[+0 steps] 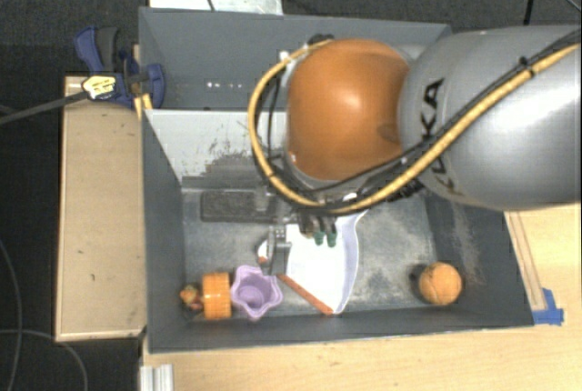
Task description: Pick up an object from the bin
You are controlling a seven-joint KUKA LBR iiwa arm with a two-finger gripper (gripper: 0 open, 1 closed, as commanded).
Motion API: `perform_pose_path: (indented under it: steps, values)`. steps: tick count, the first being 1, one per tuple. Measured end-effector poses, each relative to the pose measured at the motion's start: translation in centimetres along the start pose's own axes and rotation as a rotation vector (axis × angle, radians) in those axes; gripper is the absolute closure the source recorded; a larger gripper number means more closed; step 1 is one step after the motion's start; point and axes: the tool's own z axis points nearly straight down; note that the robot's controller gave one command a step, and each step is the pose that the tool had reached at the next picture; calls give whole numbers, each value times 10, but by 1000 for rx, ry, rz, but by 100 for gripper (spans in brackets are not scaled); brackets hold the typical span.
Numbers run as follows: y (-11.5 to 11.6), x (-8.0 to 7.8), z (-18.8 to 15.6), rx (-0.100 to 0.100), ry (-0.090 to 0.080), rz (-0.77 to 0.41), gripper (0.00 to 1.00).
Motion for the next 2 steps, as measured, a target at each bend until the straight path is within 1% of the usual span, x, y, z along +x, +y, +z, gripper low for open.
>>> perform_pose_path:
  steps: [1, 2]
  values:
    - [-1, -2, -5, -2, -8, 6, 0]
    - [5, 4, 28, -2, -12, -99, 0]
